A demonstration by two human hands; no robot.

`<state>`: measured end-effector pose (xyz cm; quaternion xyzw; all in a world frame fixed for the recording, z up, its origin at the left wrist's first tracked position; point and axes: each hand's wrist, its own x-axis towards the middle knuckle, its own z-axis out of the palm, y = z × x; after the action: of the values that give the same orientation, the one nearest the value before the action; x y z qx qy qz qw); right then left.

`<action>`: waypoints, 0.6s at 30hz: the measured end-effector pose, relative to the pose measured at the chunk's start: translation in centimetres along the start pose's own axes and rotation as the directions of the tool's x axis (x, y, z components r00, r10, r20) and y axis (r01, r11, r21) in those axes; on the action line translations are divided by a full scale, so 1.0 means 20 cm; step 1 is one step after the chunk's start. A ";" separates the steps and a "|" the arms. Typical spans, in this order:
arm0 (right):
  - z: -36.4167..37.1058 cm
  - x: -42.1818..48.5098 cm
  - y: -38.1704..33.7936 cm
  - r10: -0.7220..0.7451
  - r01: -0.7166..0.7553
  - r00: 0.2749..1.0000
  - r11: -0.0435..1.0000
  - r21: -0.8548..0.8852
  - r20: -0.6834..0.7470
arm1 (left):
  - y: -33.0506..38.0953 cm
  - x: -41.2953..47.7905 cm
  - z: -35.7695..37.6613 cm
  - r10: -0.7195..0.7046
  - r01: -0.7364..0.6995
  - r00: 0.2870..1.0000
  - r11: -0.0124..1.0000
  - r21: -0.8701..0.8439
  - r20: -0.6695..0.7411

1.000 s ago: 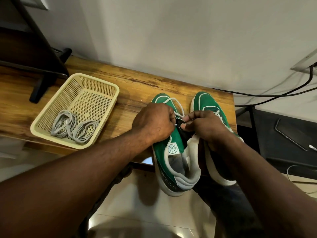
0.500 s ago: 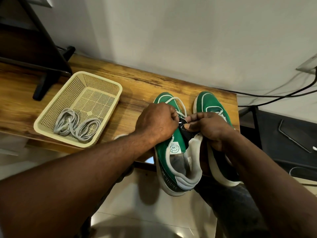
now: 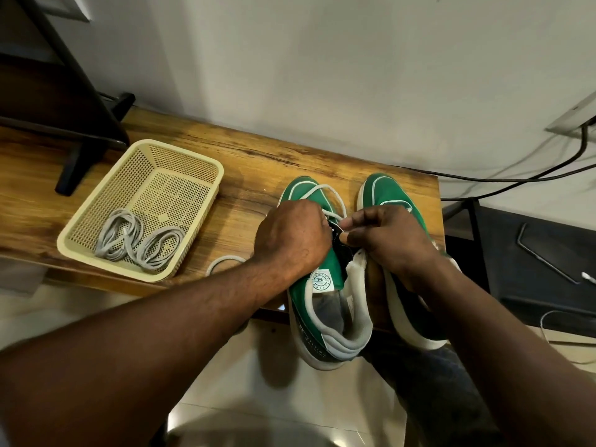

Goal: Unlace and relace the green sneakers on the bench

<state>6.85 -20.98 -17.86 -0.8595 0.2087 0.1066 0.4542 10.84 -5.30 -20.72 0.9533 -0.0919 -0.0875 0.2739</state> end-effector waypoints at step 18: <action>0.02 0.09 0.03 0.302 -0.345 0.937 0.877 0.335 0.175 | 0.00 0.02 -0.02 -0.095 0.120 0.983 0.980 -0.160 0.157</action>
<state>8.15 -21.45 -19.23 -0.7066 0.3383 0.1913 0.5913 11.34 -5.21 -20.47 0.9211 -0.0524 -0.1806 0.3409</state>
